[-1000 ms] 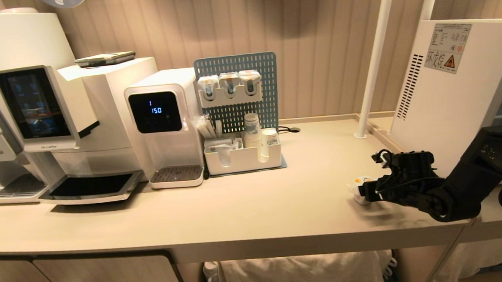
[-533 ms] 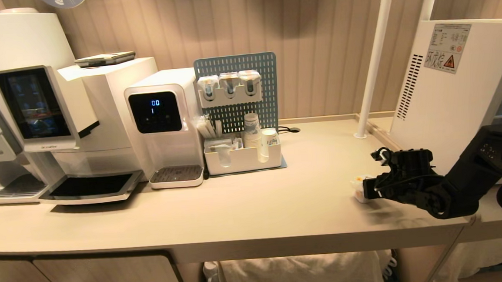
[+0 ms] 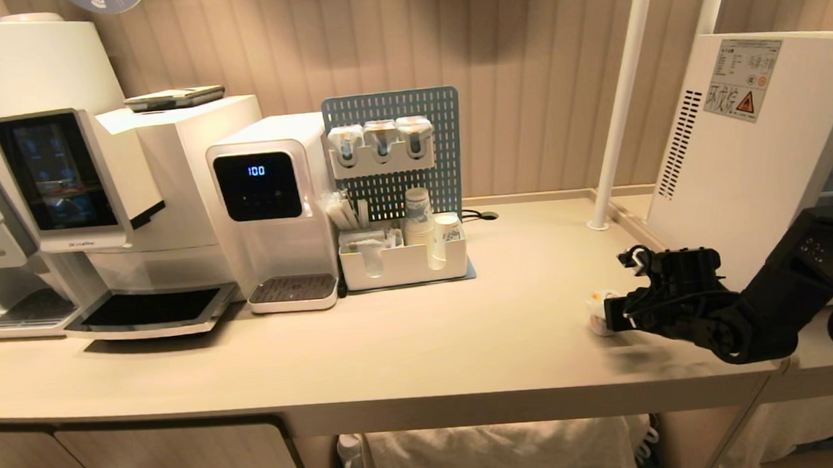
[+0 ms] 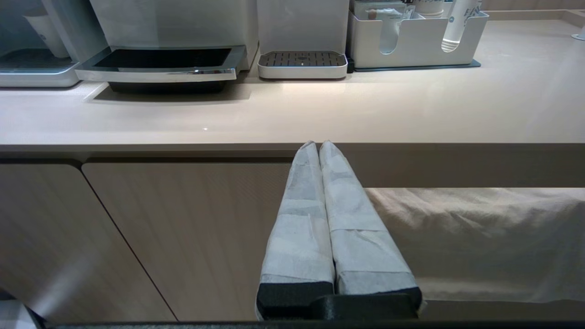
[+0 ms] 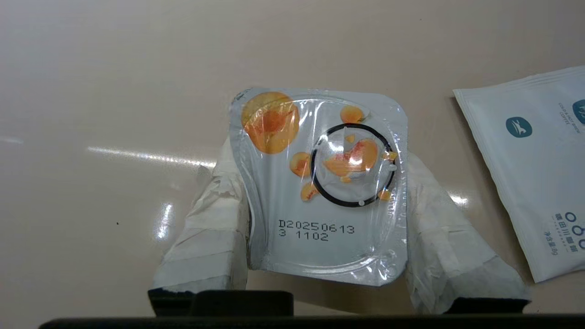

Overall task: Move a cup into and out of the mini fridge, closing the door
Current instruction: Put the yoghurt in the freezer

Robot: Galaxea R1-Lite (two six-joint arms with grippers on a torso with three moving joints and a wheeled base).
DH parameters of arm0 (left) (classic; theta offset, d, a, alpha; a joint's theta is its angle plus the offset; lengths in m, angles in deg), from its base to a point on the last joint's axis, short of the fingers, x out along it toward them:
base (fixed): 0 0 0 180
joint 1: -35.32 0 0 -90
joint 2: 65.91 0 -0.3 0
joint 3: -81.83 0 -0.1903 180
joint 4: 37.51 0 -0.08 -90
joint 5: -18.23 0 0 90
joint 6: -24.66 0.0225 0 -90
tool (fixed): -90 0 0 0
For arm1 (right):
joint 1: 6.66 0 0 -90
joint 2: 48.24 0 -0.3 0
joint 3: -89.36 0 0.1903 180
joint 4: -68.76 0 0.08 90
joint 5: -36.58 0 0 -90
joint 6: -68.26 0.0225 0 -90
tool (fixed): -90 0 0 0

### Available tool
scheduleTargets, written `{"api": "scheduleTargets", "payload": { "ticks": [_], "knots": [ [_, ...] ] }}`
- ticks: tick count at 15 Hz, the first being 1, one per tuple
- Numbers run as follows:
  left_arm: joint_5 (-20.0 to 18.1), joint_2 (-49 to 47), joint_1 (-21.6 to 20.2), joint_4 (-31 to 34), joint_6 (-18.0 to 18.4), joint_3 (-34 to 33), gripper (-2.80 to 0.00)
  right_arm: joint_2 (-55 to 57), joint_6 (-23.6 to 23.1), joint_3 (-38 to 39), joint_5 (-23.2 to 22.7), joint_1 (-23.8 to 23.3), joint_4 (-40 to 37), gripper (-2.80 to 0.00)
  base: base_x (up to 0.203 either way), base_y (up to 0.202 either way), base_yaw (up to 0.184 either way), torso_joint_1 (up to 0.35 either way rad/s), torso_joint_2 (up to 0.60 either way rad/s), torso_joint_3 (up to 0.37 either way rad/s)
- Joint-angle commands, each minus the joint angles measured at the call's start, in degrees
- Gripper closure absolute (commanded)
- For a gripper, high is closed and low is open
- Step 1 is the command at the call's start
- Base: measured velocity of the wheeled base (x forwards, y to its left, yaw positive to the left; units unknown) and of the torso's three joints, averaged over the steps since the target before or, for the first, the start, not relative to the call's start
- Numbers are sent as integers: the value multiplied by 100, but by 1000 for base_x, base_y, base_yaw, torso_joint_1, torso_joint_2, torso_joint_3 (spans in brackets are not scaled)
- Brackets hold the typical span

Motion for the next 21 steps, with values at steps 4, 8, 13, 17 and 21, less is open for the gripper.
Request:
{"api": "scheduleTargets", "payload": {
  "ticks": [4, 8, 13, 17, 21],
  "knots": [
    [1, 2, 2, -1, -2, -9, 0, -733, 17, 38, -126, -78, -368, 0, 0, 0, 0, 0, 0, 0],
    [1, 2, 2, -1, -11, -9, 0, -1318, 17, 65, -268, -165, -846, 0, 0, 0, 0, 0, 0, 0],
    [1, 2, 2, -1, -11, 0, 0, -2668, 73, 626, -349, -179, -1102, 0, 0, 0, 0, 0, 0, 0],
    [1, 2, 2, -1, -11, -9, 0, -4932, 346, 988, -338, -174, -2151, 0, 0, 0, 0, 0, 0, 0],
    [1, 2, 2, -1, -11, -9, 0, -7471, 696, 1110, -28, -160, -4120, 0, 0, 0, 0, 0, 0, 0]
  ]
}}
